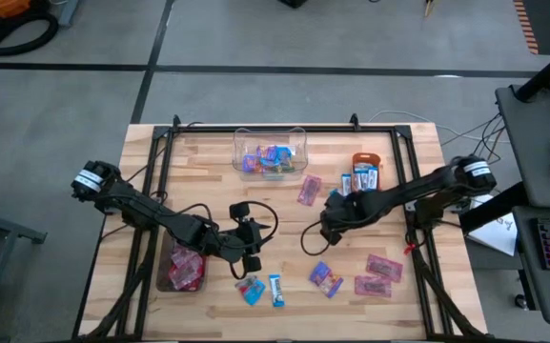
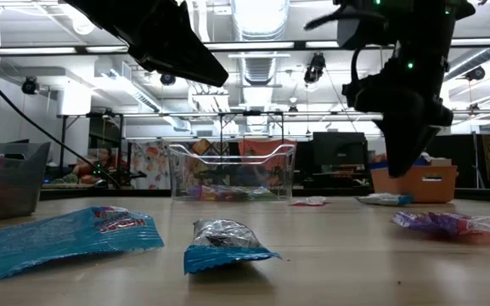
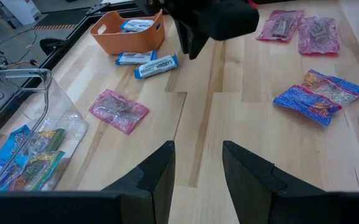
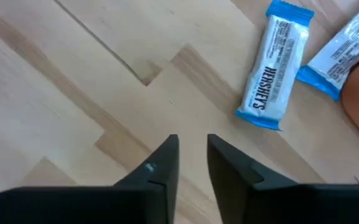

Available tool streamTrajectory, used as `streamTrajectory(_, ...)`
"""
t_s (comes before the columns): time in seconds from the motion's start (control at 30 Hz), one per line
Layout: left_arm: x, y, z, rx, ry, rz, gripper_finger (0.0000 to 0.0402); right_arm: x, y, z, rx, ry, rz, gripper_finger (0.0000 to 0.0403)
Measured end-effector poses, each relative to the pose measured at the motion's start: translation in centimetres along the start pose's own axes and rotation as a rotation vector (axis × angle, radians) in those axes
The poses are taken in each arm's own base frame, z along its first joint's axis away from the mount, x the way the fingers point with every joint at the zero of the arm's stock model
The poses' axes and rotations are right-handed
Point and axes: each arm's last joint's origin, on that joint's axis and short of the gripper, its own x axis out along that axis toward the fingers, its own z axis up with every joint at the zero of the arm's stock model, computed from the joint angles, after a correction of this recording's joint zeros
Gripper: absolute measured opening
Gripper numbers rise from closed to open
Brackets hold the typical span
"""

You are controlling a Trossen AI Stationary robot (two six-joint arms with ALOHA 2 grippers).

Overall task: Sort candy
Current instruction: Put the white chocolate into the orange bin

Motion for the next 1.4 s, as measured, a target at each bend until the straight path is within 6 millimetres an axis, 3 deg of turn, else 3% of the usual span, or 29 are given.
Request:
streamTrajectory(0.23,0.0,0.0,0.0,-0.002,-0.002,-0.001,0.0118,1.4,-0.5,0.7,0.041,-0.093,-0.142,0.0123)
streamTrajectory(0.57,0.0,0.0,0.0,-0.003,-0.003,-0.001,0.0118,5.0,-1.2,1.5,0.043,-0.02,-0.282,0.0125)
streamTrajectory(0.9,0.0,0.0,0.1,0.015,-0.005,-0.001,0.0118,6.2,-0.7,1.7,-0.03,0.024,-0.243,0.0122)
streamTrajectory(1.0,0.0,0.0,0.1,0.015,-0.006,-0.001,0.0118,5.4,0.0,1.5,-0.058,0.053,-0.175,0.0113)
streamTrajectory(1.13,0.0,0.0,0.1,0.017,-0.006,-0.001,0.0118,2.9,0.7,0.9,-0.028,0.068,-0.116,0.0113)
streamTrajectory(1.27,0.0,0.0,0.1,0.018,-0.006,-0.001,0.0118,0.9,0.2,1.0,0.016,0.003,-0.085,0.0132)
streamTrajectory(1.4,0.0,0.0,0.1,0.022,-0.006,-0.001,0.0118,0.2,-0.1,0.9,-0.02,-0.013,-0.069,0.0164)
